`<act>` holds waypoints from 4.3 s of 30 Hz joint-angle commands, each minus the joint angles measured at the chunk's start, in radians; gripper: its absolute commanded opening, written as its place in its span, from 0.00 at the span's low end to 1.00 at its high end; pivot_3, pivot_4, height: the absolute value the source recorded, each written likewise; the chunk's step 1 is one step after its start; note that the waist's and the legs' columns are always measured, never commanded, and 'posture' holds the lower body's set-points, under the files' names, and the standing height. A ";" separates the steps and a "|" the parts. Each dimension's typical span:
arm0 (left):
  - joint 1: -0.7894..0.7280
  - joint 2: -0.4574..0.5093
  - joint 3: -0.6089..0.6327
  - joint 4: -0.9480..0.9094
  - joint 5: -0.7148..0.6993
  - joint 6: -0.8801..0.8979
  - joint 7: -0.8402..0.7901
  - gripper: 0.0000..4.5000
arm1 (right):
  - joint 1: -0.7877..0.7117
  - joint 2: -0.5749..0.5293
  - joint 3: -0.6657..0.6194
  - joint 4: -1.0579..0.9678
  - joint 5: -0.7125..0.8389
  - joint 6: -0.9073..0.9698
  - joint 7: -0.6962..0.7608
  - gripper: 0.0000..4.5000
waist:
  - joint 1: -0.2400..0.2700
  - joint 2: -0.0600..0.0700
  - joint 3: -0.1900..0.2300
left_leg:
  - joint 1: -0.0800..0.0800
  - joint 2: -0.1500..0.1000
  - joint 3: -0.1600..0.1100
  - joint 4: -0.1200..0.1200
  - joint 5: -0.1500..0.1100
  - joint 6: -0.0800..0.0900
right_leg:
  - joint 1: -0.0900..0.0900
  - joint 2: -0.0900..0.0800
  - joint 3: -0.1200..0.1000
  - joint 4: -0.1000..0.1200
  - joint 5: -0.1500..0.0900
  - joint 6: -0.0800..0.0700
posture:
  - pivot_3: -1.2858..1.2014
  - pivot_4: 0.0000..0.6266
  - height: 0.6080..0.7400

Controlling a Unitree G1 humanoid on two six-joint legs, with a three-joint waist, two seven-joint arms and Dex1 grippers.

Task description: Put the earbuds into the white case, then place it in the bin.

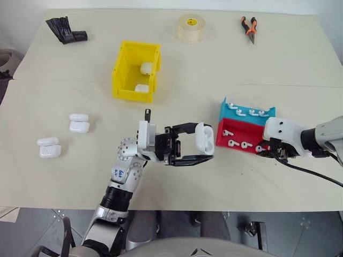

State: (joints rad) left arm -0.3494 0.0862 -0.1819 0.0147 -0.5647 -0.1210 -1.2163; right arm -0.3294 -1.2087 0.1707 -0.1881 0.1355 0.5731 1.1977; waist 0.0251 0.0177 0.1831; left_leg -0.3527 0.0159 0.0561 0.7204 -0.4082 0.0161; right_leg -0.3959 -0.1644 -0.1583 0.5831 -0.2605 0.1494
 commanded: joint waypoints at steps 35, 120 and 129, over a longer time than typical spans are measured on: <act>-0.049 0.023 0.026 -0.019 -0.070 0.115 -0.047 0.63 | 0.198 0.510 -0.557 -0.283 0.627 -0.114 -0.121 0.13 | 0.001 0.000 0.000 | 0.000 0.000 -0.001 0.000 0.000 0.000 | 0.001 0.000 0.000 0.001 0.000 0.000 | 0.52 0.24 1.00; -0.085 0.010 0.074 0.077 0.025 0.058 -0.015 0.63 | 0.104 0.251 -0.458 0.294 0.300 -0.402 -0.036 0.99 | -0.002 0.002 -0.001 | 0.003 0.000 0.004 -0.001 0.000 0.000 | 0.000 0.000 0.002 0.001 0.000 0.000 | 0.52 0.24 1.00; -0.076 -0.008 0.065 0.080 0.035 0.028 0.000 0.63 | -0.475 0.236 -0.056 0.737 -0.081 -0.423 0.033 0.99 | -0.004 0.002 -0.001 | 0.000 0.000 0.002 0.000 0.000 0.000 | 0.000 0.000 0.000 0.000 0.000 0.000 | 0.52 0.24 1.00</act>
State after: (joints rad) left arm -0.4247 0.0890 -0.1078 0.1115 -0.5314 -0.0757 -1.2222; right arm -0.7698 -0.9674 0.0873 0.4805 0.1100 0.1854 1.2047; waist 0.0214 0.0192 0.1820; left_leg -0.3525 0.0154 0.0587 0.7200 -0.4083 0.0165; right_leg -0.3963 -0.1643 -0.1579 0.5833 -0.2603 0.1499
